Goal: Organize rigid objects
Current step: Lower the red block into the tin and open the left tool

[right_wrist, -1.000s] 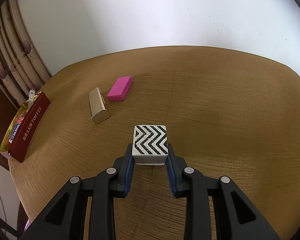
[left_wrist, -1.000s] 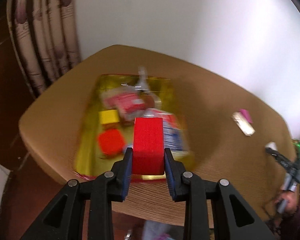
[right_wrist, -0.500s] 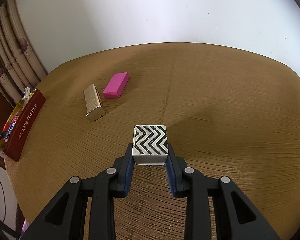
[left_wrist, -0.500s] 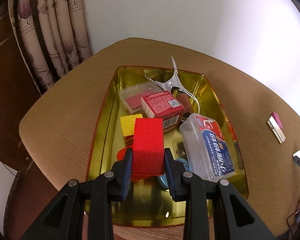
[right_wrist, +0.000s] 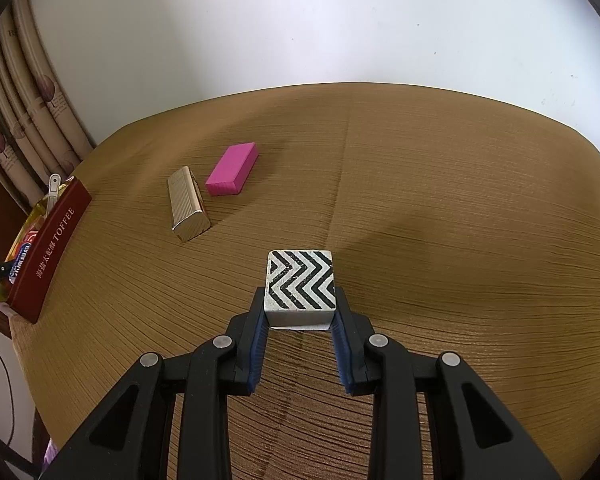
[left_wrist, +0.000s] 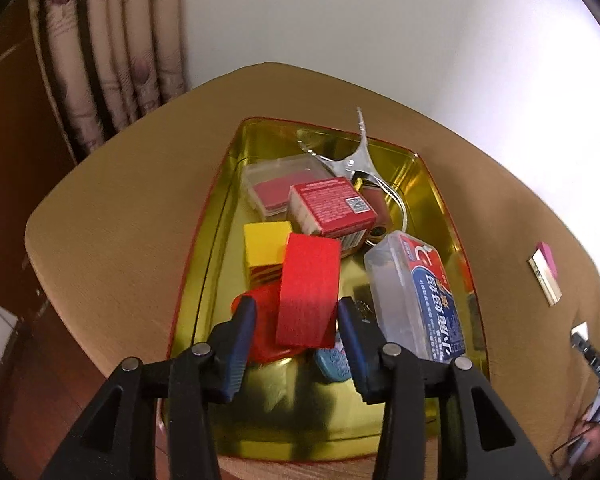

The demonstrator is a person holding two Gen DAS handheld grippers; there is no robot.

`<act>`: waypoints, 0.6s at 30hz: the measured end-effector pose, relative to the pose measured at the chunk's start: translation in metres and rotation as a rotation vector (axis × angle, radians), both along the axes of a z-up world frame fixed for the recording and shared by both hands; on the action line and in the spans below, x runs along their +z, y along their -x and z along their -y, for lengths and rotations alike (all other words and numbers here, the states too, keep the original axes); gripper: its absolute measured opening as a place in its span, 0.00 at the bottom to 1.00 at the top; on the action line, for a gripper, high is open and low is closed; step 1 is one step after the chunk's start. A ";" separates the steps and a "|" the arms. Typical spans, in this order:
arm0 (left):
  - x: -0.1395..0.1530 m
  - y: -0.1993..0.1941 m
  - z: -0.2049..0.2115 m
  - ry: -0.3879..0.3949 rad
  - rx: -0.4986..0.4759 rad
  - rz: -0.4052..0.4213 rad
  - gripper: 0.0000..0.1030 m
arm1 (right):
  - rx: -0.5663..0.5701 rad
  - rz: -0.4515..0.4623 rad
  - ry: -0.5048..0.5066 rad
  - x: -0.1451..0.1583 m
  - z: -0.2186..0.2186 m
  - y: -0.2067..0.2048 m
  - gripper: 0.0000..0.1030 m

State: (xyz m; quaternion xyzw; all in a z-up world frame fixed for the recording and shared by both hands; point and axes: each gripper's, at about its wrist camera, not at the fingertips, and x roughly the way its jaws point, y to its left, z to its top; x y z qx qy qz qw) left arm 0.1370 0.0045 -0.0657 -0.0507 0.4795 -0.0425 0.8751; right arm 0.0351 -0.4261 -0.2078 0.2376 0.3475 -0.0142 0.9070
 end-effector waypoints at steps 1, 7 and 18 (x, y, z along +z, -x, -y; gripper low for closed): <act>0.003 0.003 -0.003 0.011 0.015 0.006 0.42 | 0.001 0.000 0.000 0.000 0.000 0.000 0.27; 0.020 0.045 -0.012 0.068 0.069 0.073 0.49 | 0.002 -0.003 -0.001 -0.001 -0.001 0.002 0.27; 0.034 0.096 -0.010 0.054 0.080 0.142 0.52 | 0.014 -0.021 0.012 0.002 -0.002 -0.002 0.27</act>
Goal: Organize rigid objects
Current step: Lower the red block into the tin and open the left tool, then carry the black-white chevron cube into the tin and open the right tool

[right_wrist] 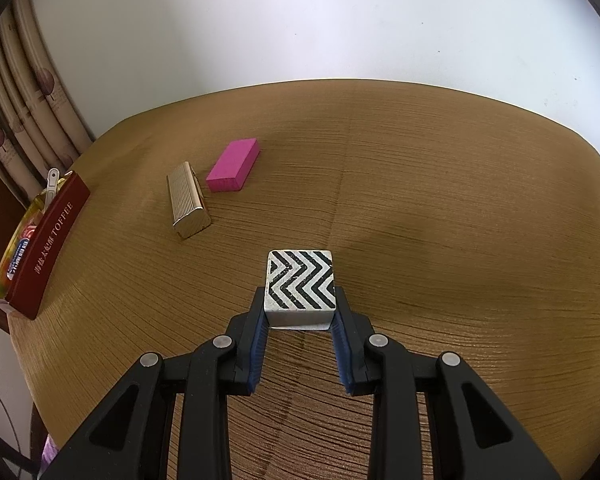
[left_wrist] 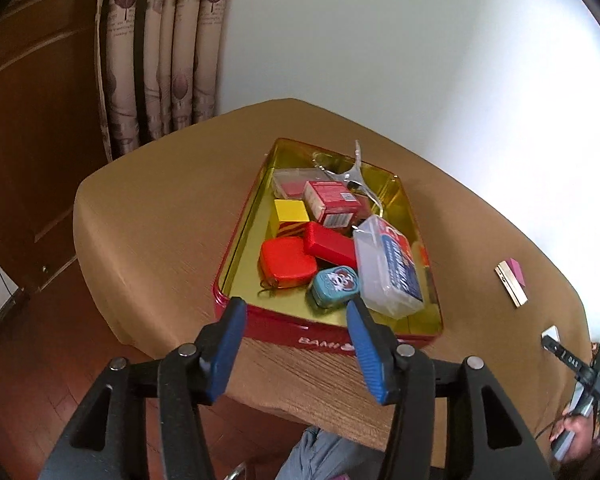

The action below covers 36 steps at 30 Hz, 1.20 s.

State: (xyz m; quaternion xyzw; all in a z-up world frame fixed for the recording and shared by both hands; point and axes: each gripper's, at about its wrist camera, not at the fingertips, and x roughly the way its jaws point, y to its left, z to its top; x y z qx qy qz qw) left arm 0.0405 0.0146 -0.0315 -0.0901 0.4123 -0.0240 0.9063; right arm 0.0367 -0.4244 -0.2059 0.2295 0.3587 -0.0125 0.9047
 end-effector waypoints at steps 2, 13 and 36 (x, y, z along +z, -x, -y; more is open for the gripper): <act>0.002 0.003 0.003 -0.018 -0.004 0.012 0.52 | 0.004 -0.005 -0.006 0.002 0.000 -0.001 0.27; -0.004 0.007 -0.002 0.063 -0.011 -0.016 0.52 | 0.151 0.089 -0.092 0.082 -0.052 -0.017 0.27; -0.023 -0.002 -0.024 0.188 0.016 -0.105 0.52 | 0.517 0.057 -0.016 0.157 -0.277 -0.207 0.27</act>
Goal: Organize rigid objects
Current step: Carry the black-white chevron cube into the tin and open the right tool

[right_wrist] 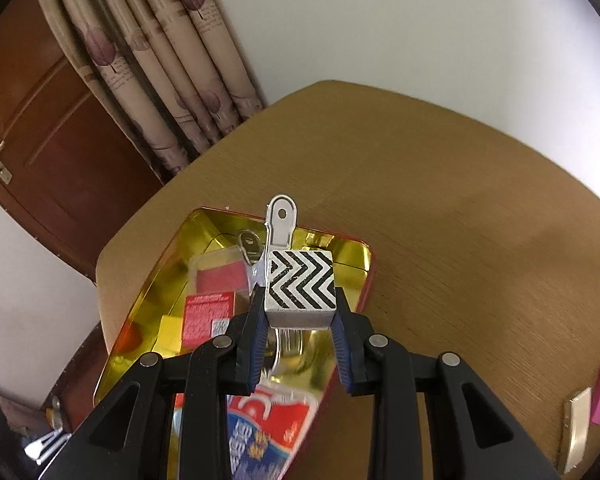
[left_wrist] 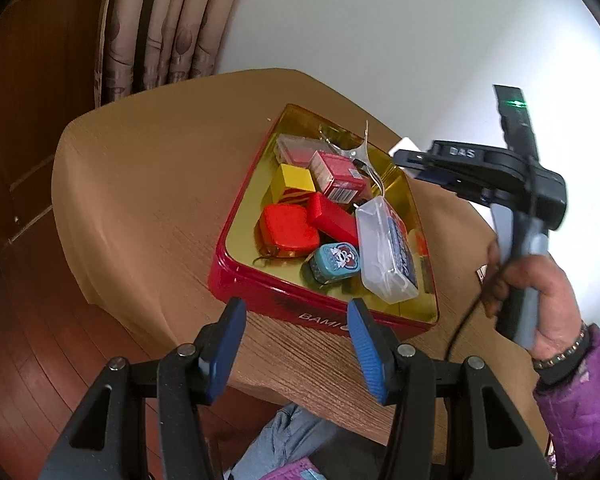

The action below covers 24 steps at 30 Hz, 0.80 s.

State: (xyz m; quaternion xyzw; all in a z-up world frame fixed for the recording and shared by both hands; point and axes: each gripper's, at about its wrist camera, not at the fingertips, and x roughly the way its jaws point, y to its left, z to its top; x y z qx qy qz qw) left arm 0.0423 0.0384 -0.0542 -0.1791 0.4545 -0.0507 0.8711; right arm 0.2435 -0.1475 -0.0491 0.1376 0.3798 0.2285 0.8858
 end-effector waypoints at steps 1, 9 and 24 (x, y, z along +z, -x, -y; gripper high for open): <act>0.000 0.000 0.000 -0.003 0.000 0.000 0.52 | -0.002 -0.002 0.009 -0.002 -0.002 -0.003 0.27; -0.003 -0.001 0.001 0.002 -0.008 -0.012 0.52 | 0.005 0.002 0.047 -0.014 -0.019 -0.013 0.27; -0.004 -0.001 0.001 0.002 -0.007 -0.025 0.52 | -0.028 0.019 0.024 -0.010 -0.014 -0.013 0.42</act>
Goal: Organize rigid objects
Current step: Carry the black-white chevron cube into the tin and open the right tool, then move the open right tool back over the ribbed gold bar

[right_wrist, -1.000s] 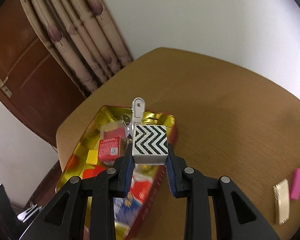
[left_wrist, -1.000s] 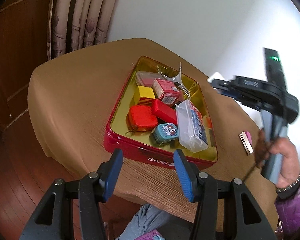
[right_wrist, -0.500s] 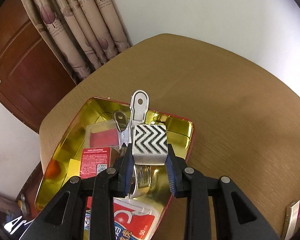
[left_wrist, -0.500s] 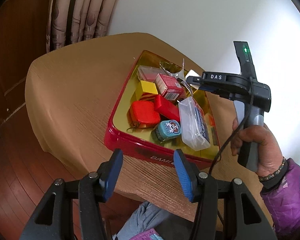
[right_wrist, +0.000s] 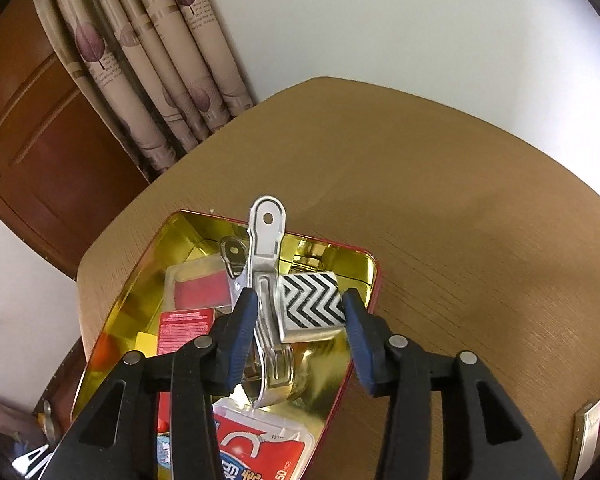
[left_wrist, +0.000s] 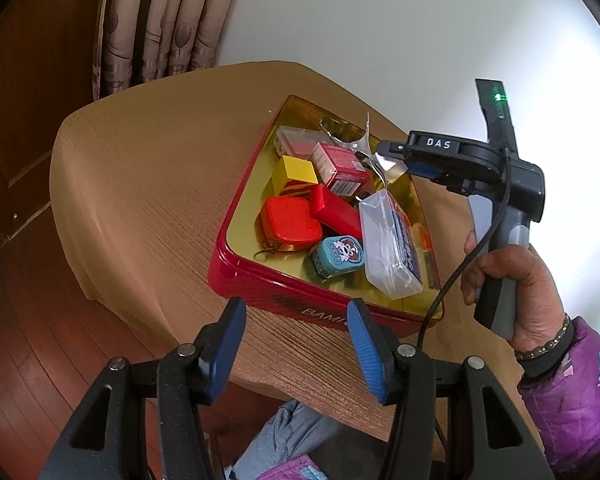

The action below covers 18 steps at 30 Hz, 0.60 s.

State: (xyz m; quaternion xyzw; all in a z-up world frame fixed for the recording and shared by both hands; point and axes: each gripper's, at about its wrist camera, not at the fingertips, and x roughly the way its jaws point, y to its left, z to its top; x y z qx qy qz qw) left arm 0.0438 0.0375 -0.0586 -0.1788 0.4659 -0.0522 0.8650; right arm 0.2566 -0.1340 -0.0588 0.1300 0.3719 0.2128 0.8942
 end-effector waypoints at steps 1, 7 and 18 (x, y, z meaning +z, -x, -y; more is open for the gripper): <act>-0.001 0.000 0.000 -0.002 -0.001 -0.002 0.52 | -0.004 0.008 -0.001 0.002 0.002 0.002 0.42; -0.001 0.000 0.002 -0.017 -0.003 0.000 0.52 | -0.025 0.040 -0.059 0.012 0.015 0.019 0.42; 0.008 0.005 0.010 -0.070 -0.018 0.038 0.52 | -0.217 0.064 -0.074 -0.025 0.127 0.122 0.52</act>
